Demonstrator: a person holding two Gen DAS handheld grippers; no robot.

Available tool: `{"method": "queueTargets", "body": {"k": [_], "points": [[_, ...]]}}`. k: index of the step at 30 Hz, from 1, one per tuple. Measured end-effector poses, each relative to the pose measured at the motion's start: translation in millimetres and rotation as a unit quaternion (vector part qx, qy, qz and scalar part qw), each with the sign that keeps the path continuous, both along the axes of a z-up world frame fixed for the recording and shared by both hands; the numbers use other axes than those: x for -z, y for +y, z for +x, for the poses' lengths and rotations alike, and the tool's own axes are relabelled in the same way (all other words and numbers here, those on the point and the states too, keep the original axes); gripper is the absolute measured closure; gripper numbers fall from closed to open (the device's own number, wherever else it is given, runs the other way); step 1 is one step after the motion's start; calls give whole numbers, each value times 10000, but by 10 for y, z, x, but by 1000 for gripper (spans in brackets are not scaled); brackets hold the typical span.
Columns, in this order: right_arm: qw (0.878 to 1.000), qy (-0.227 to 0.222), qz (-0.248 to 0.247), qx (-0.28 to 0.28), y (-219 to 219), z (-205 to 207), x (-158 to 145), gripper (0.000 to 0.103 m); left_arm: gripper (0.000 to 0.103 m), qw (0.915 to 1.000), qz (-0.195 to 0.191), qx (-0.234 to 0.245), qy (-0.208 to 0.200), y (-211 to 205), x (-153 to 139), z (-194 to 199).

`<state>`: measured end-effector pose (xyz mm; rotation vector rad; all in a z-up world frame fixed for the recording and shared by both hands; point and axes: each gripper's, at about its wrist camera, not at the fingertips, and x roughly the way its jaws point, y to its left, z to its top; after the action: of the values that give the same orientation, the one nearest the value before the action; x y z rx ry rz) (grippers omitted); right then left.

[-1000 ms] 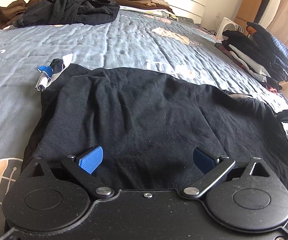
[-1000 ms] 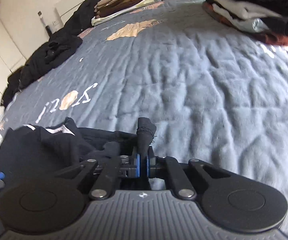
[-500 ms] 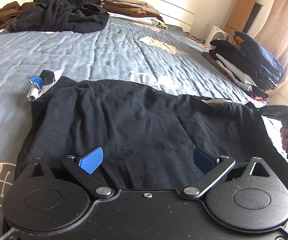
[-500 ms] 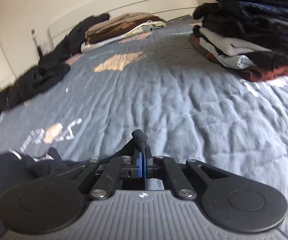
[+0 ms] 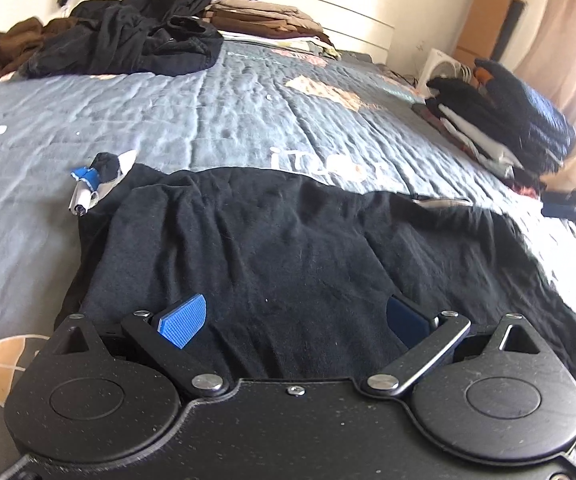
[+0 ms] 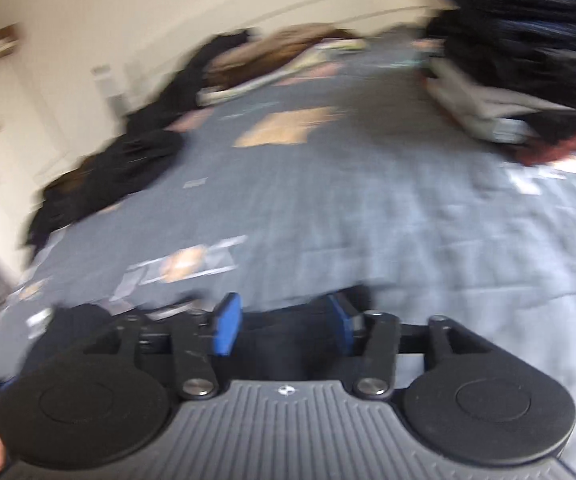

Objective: Fold clothes

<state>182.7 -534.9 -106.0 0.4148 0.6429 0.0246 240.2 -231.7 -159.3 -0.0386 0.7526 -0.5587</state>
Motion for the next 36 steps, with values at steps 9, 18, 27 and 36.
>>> {"method": "queueTargets", "body": {"k": [9, 18, 27, 36], "points": [[9900, 605, -235, -1254, 1048, 409, 406, 36, 6, 9999, 132, 3, 89, 13, 26, -30], [9894, 947, -247, -1072, 780, 551, 649, 36, 6, 9987, 462, 20, 193, -18, 124, 28], [9906, -61, -721, -1157, 800, 860, 83, 33, 6, 9990, 420, 120, 134, -45, 89, 30], [9586, 639, -1797, -2114, 1064, 1550, 409, 33, 6, 9987, 401, 113, 282, -42, 160, 132]]}}
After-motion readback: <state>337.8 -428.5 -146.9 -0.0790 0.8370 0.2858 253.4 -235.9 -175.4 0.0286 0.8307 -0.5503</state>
